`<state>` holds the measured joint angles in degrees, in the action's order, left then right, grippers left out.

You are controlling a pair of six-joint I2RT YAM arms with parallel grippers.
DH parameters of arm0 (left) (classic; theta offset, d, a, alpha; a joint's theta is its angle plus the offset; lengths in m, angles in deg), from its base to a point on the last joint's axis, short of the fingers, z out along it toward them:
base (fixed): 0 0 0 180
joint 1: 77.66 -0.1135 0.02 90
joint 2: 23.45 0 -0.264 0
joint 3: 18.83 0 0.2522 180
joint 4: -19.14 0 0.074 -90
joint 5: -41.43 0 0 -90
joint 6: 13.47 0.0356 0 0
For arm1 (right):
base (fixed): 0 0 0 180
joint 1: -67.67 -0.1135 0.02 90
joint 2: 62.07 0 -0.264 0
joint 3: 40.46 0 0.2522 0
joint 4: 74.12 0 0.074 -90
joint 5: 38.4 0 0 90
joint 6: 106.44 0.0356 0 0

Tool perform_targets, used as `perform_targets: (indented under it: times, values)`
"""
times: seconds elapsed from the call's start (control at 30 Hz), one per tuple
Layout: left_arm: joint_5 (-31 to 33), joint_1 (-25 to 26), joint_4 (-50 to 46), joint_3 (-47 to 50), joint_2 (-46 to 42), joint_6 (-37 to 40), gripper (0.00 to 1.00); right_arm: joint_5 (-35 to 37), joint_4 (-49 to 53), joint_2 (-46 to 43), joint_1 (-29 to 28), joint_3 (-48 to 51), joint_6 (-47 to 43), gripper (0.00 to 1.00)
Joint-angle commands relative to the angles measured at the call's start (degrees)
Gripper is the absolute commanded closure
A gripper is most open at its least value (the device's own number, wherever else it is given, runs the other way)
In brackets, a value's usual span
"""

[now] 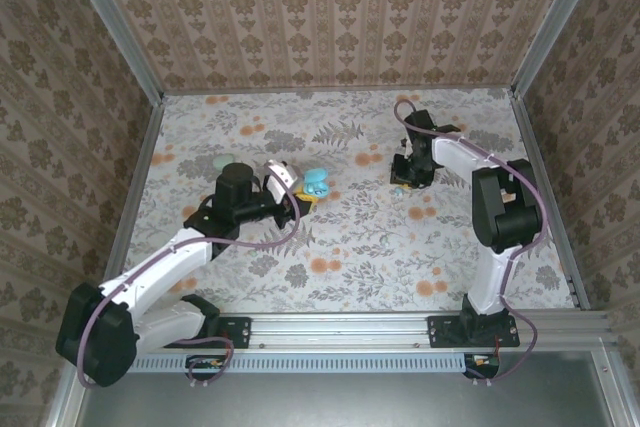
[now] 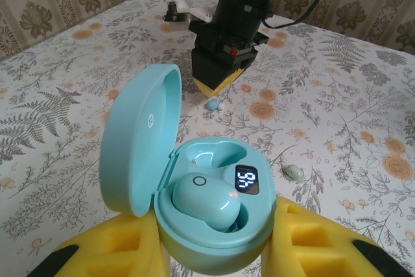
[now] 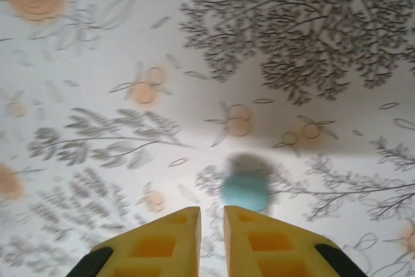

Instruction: Insert wireless bluetooth earbuds into charging case

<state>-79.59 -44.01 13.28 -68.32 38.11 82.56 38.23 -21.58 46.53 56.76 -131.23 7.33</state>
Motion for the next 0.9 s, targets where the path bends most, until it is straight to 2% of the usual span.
perform_targets:
  times: [0.0, 0.2, 0.37, 0.57, 0.67, 0.87]
  values:
    - [-0.22, -0.27, -0.67, 0.96, -1.44, -0.83, 1.00, -4.58, -0.29, -0.92, 1.32, -0.47, -0.78, 0.82]
    - [-0.35, -0.25, -1.04, 1.01, -1.88, -0.95, 1.00, -6.42, 0.86, 4.18, 3.55, -3.76, -3.16, 0.78]
    - [-0.01, -0.25, -2.07, 1.16, -2.71, -0.62, 1.00, -6.70, -0.56, 4.15, 4.75, -2.83, -4.08, 0.73]
    - [0.18, -0.25, -2.27, 1.14, -3.12, -0.40, 1.00, -10.05, -1.85, 5.23, 5.84, -2.69, -9.52, 0.71]
    - [0.18, -0.29, -2.49, 0.89, -3.20, -0.40, 1.00, -9.52, -0.07, 6.81, 5.89, -4.09, -11.98, 0.68]
    - [0.18, -0.29, -2.63, 0.68, -3.05, -0.44, 1.00, -6.79, 1.97, 7.50, 5.74, -4.13, -15.54, 0.68]
